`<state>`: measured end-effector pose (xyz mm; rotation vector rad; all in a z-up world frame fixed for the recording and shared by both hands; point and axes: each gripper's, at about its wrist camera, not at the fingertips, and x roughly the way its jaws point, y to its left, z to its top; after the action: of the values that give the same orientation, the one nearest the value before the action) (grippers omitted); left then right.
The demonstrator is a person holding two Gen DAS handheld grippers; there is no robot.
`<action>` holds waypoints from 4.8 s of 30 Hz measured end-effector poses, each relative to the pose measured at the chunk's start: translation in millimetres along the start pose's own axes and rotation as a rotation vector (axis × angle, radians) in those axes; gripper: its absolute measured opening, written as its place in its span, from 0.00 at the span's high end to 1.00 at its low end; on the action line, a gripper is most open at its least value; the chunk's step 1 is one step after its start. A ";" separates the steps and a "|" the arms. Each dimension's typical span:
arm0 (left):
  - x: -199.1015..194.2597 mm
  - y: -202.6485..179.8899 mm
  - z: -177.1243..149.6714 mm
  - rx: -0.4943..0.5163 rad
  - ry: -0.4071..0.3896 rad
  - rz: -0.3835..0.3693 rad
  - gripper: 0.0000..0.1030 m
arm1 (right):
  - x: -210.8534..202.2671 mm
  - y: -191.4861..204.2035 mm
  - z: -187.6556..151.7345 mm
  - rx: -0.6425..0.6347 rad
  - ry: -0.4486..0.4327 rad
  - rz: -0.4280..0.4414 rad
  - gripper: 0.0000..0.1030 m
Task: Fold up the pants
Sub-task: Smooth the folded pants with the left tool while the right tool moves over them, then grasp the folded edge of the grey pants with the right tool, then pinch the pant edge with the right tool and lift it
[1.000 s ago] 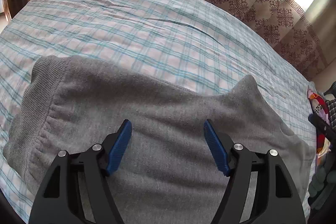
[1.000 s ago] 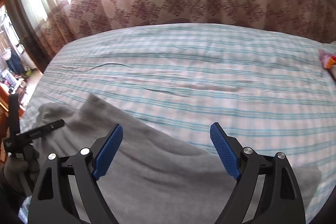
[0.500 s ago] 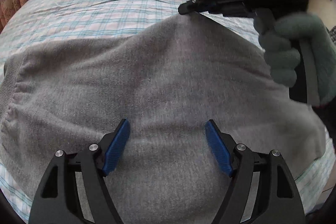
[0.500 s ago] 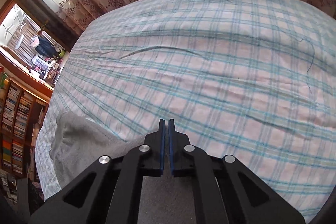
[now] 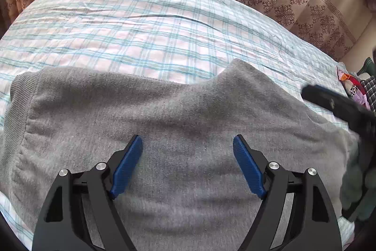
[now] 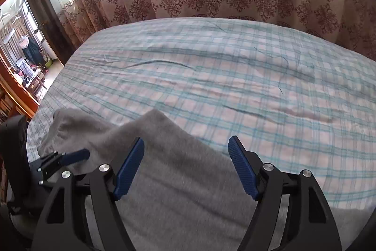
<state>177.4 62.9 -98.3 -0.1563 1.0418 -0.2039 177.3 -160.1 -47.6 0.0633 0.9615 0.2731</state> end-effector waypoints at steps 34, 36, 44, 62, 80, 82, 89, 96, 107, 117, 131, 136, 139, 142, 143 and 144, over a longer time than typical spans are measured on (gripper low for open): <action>-9.4 -197.5 -92.5 0.383 0.127 -0.154 0.09 | -113.9 -297.8 -114.1 0.379 -0.106 -0.097 0.40; -2.8 -207.3 -100.3 0.402 0.141 -0.141 0.09 | -104.7 -303.6 -114.3 0.379 -0.092 -0.031 0.40; -1.2 -228.3 -105.8 0.430 0.156 -0.149 0.09 | -112.8 -312.2 -123.8 0.384 -0.125 0.213 0.52; -2.4 -285.1 -138.8 0.599 0.235 -0.268 0.09 | -128.0 -300.6 -122.5 0.414 -0.046 -0.154 0.93; -35.1 -254.3 -147.2 0.556 0.249 -0.337 0.09 | -231.8 -227.5 -242.0 0.336 -0.084 -0.107 0.54; -37.7 -243.8 -151.5 0.537 0.258 -0.324 0.09 | -227.5 -194.0 -254.2 0.215 -0.054 -0.097 0.56; -47.8 -228.9 -165.5 0.595 0.187 -0.204 0.09 | -183.5 -128.1 -263.2 -0.160 0.060 -0.153 0.56; -43.0 -227.8 -163.1 0.613 0.167 -0.164 0.09 | -170.7 -137.2 -271.3 -0.293 0.135 -0.255 0.63; -56.6 -241.1 -147.2 0.582 0.170 -0.310 0.09 | -203.5 -139.9 -279.8 -0.304 0.084 -0.308 0.92; -4.7 -253.4 -152.2 0.630 0.236 -0.195 0.09 | -210.1 -171.9 -279.3 -0.063 0.037 -0.176 0.39; -3.0 -265.9 -145.3 0.598 0.220 -0.207 0.07 | -172.8 -230.0 -273.0 0.552 -0.021 -0.133 0.37; -15.3 -282.5 -121.5 0.517 0.210 -0.312 0.07 | -173.0 -241.6 -284.9 0.673 -0.059 0.003 0.40; -18.9 -309.9 -109.1 0.536 0.201 -0.358 0.07 | -168.2 -240.6 -287.1 0.677 -0.053 0.033 0.50; -19.2 -342.4 -101.7 0.565 0.211 -0.392 0.07 | -164.9 -239.9 -287.5 0.667 -0.056 0.033 0.56; -18.6 -354.0 -99.3 0.570 0.221 -0.406 0.07 | -164.2 -240.0 -287.7 0.672 -0.056 0.028 0.59; -17.5 -365.1 -97.1 0.574 0.234 -0.419 0.07 | -163.8 -242.9 -287.6 0.681 -0.058 0.032 0.66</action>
<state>50.6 -290.1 -49.9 0.1780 1.1336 -0.9061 -97.2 -455.8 -123.6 0.7054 0.9606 -0.0376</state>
